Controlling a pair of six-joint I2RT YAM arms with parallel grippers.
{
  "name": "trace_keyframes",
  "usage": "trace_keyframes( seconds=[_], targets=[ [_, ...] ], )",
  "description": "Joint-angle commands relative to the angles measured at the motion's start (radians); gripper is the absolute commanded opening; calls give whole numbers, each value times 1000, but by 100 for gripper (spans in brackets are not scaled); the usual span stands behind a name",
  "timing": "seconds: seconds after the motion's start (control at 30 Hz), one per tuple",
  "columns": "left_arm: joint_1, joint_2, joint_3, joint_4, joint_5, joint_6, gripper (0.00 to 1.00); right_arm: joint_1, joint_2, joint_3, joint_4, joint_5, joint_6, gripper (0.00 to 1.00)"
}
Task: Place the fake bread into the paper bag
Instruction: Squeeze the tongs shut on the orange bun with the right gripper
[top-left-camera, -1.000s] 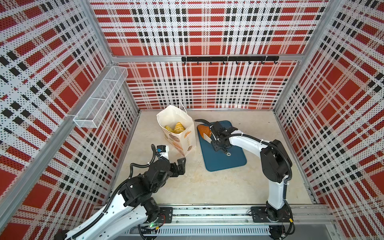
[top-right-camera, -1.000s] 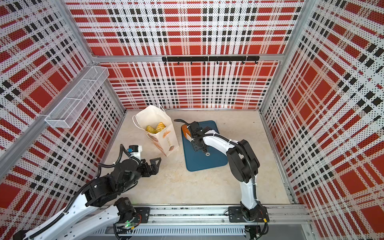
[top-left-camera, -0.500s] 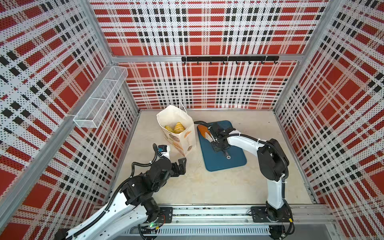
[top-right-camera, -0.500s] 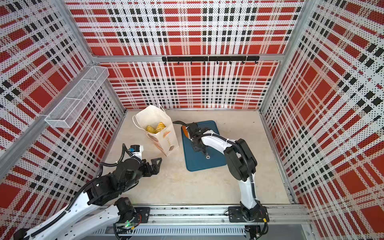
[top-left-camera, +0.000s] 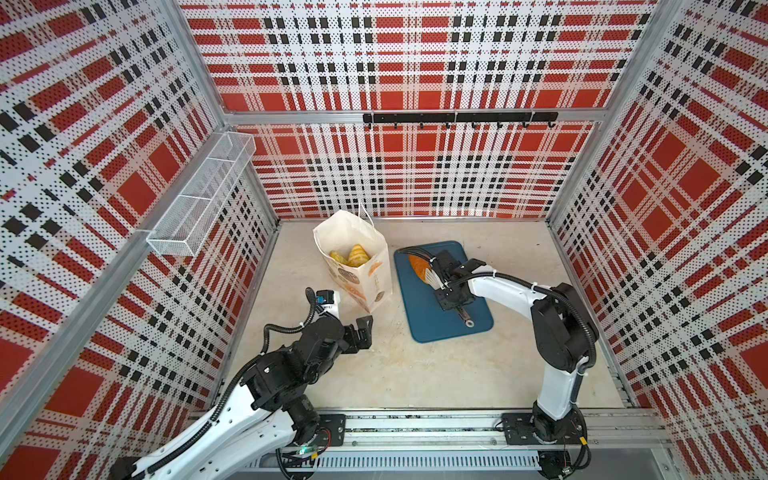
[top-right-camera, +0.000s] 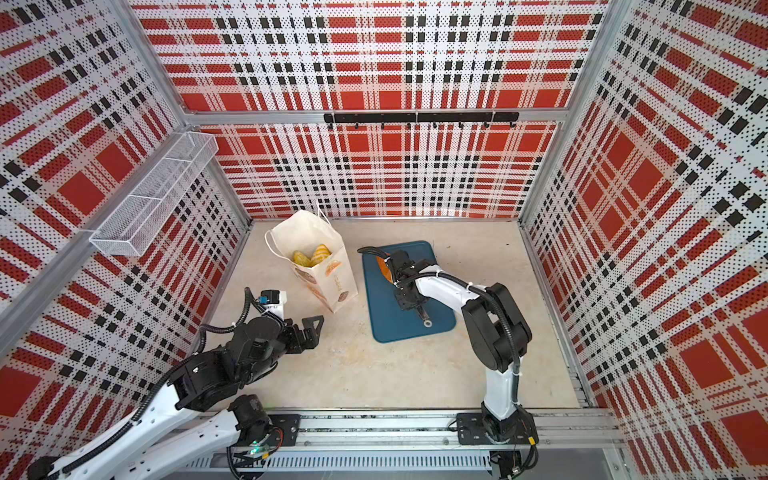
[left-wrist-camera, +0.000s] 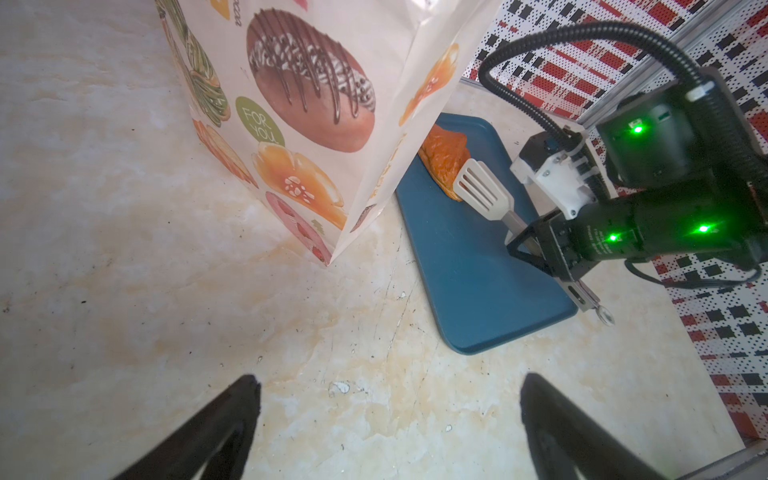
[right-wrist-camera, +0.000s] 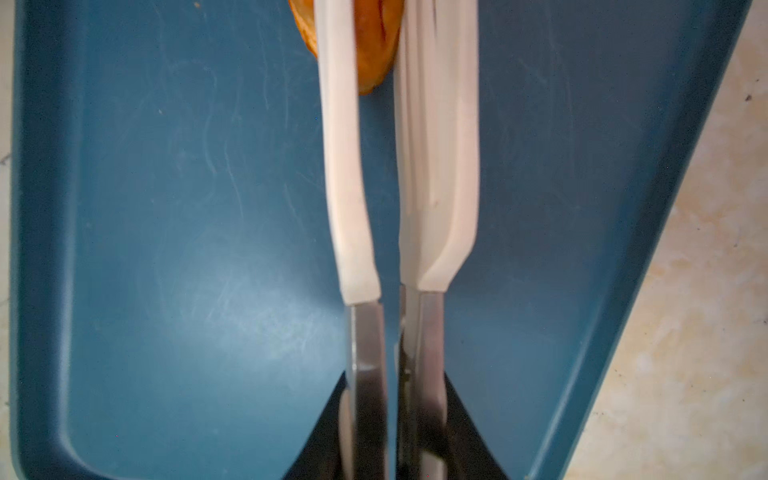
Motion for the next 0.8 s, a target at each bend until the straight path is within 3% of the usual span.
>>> trace_keyframes(
  seconds=[0.0,0.27,0.37,0.77],
  targets=[
    [-4,-8,-13,16,-10,-13,99,0,-89,-39,-13,-6,-26,33],
    [-7,5,-13,31,-2,-12,99,0,-177,-122,-33,13,-50,41],
    [-11,10,-13,34,-2,-12,99,0,-177,-117,-38,30,-39,53],
    [-16,3,-26,34,-6,-19,99,0,-91,-18,-19,16,18,58]
  ],
)
